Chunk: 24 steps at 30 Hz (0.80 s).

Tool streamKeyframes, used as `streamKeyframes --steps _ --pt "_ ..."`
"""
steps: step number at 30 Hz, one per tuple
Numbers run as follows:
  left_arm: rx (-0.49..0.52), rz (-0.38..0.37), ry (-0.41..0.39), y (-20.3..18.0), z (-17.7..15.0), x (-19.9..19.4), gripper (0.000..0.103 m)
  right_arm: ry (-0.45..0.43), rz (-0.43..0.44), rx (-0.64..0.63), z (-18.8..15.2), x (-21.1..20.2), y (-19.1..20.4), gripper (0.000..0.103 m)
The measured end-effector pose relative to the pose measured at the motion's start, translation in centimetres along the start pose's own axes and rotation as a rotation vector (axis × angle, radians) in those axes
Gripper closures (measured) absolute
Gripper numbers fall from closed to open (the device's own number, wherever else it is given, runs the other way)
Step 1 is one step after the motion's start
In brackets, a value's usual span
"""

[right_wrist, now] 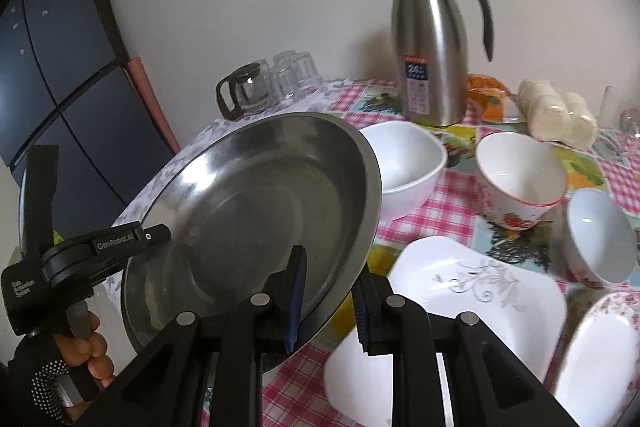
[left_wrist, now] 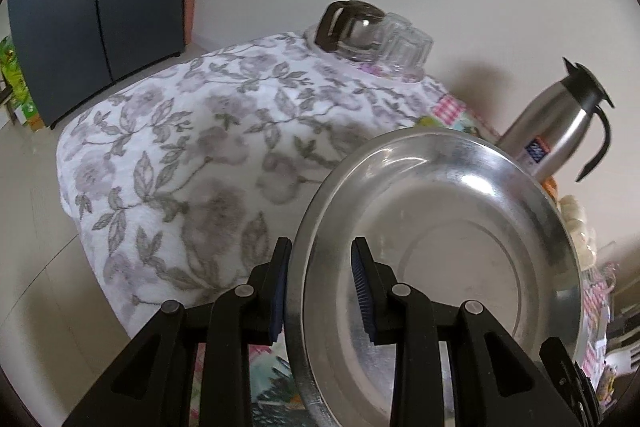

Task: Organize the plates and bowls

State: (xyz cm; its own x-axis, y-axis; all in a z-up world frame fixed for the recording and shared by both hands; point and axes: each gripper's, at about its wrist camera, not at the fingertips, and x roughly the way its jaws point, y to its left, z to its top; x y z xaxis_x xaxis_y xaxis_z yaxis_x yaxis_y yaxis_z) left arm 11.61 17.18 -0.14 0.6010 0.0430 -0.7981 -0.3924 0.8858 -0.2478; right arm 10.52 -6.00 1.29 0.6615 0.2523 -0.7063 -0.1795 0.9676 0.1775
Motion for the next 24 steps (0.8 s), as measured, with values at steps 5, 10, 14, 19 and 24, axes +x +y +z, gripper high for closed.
streamKeyframes --steps 5,10,14,19,24 --pt "0.01 -0.066 0.006 -1.3 -0.5 -0.7 0.071 -0.024 -0.027 0.014 0.0 -1.8 -1.2 0.08" --pt "0.031 -0.12 0.025 -2.9 -1.3 -1.0 0.071 -0.054 -0.07 0.031 0.1 -3.7 -2.0 0.08" --pt "0.049 -0.156 0.03 -4.1 -1.8 -1.5 0.071 -0.068 -0.113 0.038 0.0 -5.0 -2.7 0.08" --pt "0.067 -0.193 0.041 -5.4 -2.6 -2.1 0.071 -0.068 -0.161 0.049 -0.7 -6.2 -3.6 0.08" --pt "0.077 -0.23 0.07 -6.6 -3.4 -2.1 0.071 -0.056 -0.186 0.083 -1.4 -6.9 -5.2 0.079"
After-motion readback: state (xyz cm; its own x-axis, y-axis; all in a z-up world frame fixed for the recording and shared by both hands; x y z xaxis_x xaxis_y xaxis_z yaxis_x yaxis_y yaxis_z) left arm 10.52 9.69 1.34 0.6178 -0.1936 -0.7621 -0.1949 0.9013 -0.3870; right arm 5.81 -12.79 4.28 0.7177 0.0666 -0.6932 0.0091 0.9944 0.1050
